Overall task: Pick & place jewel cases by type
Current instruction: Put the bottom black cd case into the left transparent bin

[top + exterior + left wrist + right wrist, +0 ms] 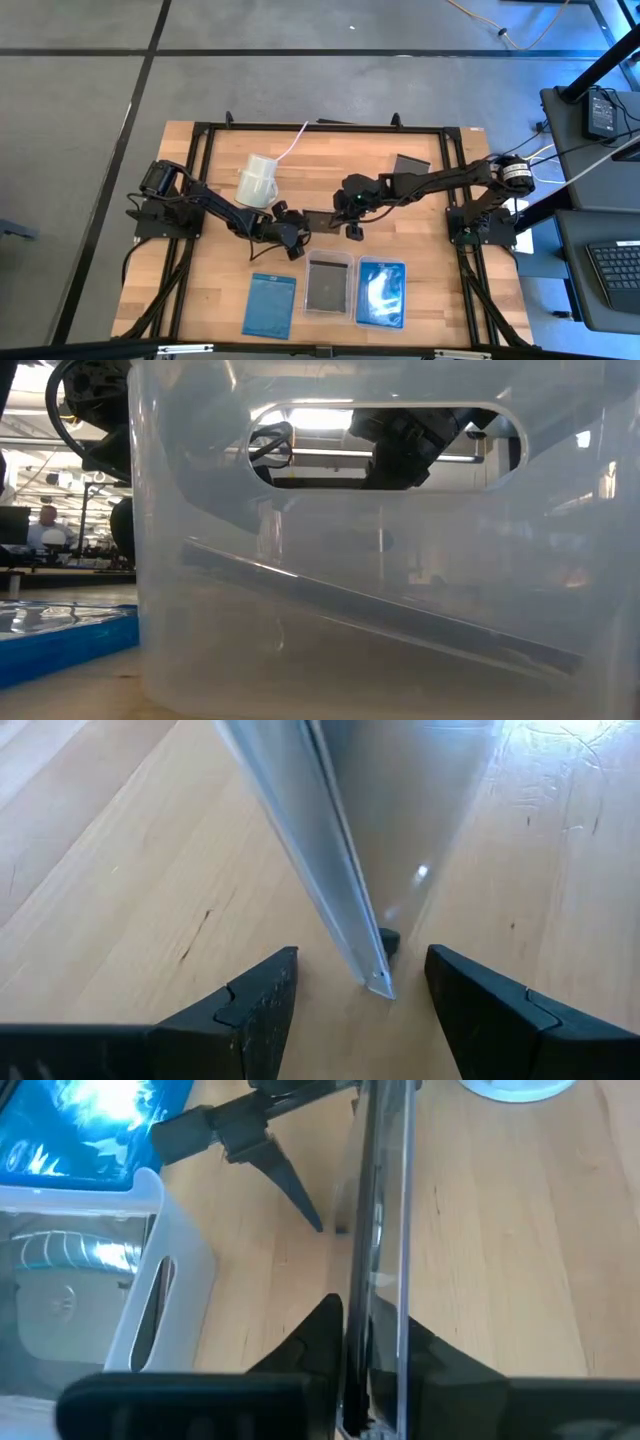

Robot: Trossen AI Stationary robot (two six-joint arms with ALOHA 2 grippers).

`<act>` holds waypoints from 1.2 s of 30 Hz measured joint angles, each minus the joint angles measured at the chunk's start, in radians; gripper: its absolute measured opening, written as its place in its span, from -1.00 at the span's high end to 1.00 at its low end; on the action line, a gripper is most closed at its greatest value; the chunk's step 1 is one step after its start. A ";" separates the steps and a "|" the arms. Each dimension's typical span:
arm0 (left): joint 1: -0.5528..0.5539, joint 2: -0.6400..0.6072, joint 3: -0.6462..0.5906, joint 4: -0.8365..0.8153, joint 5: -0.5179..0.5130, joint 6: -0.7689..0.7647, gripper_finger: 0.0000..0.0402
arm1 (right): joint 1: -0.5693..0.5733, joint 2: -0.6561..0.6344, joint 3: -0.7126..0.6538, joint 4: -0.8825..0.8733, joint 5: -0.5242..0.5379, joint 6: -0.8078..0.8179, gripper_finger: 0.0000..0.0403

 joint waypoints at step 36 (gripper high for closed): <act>-0.115 -0.485 0.000 -0.357 -0.186 0.091 -0.09 | 0.003 -0.247 0.001 -0.075 -0.115 -0.023 0.84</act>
